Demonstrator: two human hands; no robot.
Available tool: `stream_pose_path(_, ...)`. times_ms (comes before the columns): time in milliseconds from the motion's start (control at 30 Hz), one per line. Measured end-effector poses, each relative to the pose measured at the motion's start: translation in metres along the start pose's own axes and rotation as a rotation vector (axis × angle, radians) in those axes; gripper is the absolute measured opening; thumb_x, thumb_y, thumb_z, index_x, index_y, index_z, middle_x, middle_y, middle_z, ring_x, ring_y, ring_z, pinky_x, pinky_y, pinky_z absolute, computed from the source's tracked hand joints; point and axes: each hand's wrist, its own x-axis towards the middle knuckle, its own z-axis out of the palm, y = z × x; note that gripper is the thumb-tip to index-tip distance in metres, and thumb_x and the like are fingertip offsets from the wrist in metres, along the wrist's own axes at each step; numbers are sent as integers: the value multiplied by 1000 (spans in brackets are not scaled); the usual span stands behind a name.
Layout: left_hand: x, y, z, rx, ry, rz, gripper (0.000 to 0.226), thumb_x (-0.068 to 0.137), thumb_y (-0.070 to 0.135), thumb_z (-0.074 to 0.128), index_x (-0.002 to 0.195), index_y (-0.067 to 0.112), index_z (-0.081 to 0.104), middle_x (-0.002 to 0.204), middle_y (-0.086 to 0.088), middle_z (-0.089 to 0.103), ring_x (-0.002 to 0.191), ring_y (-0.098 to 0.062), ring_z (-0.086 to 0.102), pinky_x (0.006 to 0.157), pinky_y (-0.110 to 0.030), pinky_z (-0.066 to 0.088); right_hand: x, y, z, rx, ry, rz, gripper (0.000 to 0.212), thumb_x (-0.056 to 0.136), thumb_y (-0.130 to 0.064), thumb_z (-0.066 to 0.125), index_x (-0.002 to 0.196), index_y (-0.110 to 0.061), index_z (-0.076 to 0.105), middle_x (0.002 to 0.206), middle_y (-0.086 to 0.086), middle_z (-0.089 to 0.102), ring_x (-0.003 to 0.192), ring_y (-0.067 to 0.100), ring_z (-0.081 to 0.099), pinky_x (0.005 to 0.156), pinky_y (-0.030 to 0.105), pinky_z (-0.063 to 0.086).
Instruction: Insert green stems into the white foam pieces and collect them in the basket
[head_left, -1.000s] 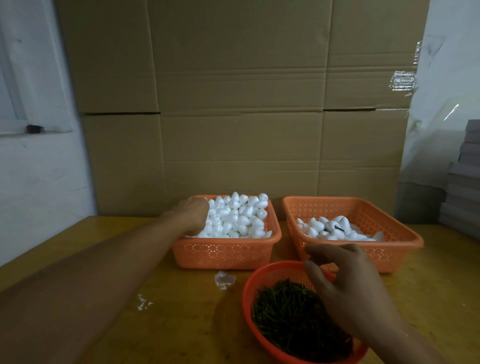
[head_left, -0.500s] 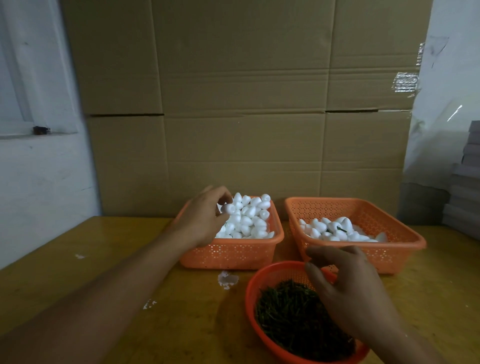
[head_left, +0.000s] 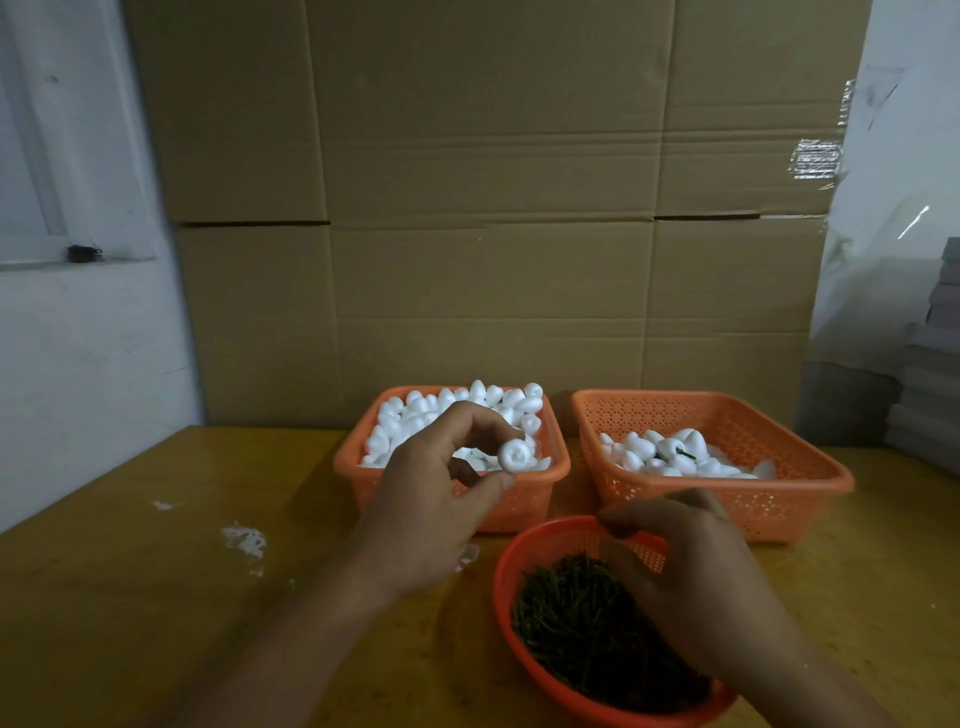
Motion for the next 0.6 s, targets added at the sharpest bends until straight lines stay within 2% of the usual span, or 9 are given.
stream_pose_path(100, -8, 6, 5, -60, -5, 34, 24, 88, 12, 68, 101, 31, 60, 104, 12, 69, 106, -13, 65, 79, -29, 53, 0, -1, 0, -66, -72, -35, 20, 84, -33, 76, 103, -42, 76, 97, -27, 64, 107, 7, 45, 93, 36, 44)
stream_pose_path(200, -16, 11, 8, -96, -21, 64, 26, 94, 10, 62, 111, 30, 58, 109, 8, 68, 110, -19, 64, 87, -36, 54, -1, -1, 1, -112, -140, -42, 21, 89, -35, 70, 105, -48, 74, 101, -21, 66, 108, 6, 44, 95, 32, 44)
stream_pose_path(367, -26, 15, 10, -75, -71, 103, 28, 100, 15, 51, 118, 33, 64, 102, 4, 66, 90, -21, 63, 81, -39, 53, -3, -3, 3, -186, -270, -78, 21, 95, -38, 58, 110, -46, 70, 86, -22, 50, 105, 6, 46, 95, 29, 45)
stream_pose_path(467, -28, 14, 11, -95, -130, 49, 32, 99, 17, 54, 121, 37, 66, 106, 2, 68, 100, -22, 64, 86, -37, 54, -4, -6, 4, -251, -366, -93, 29, 93, -55, 53, 118, -43, 62, 102, -15, 59, 112, 9, 43, 97, 34, 44)
stream_pose_path(533, -30, 14, 12, -137, -187, 6, 38, 95, 13, 62, 122, 40, 65, 115, 6, 68, 110, -20, 64, 91, -29, 54, -5, -7, 5, -279, -424, -80, 40, 90, -60, 55, 125, -43, 57, 114, -15, 61, 119, 11, 41, 101, 36, 43)
stream_pose_path(600, -31, 12, 12, -161, -209, -25, 44, 89, 9, 66, 118, 42, 64, 114, 8, 67, 106, -18, 66, 88, -25, 53, -5, -9, 7, -313, -456, -86, 43, 88, -60, 56, 127, -42, 56, 120, -16, 61, 122, 13, 41, 101, 35, 42)
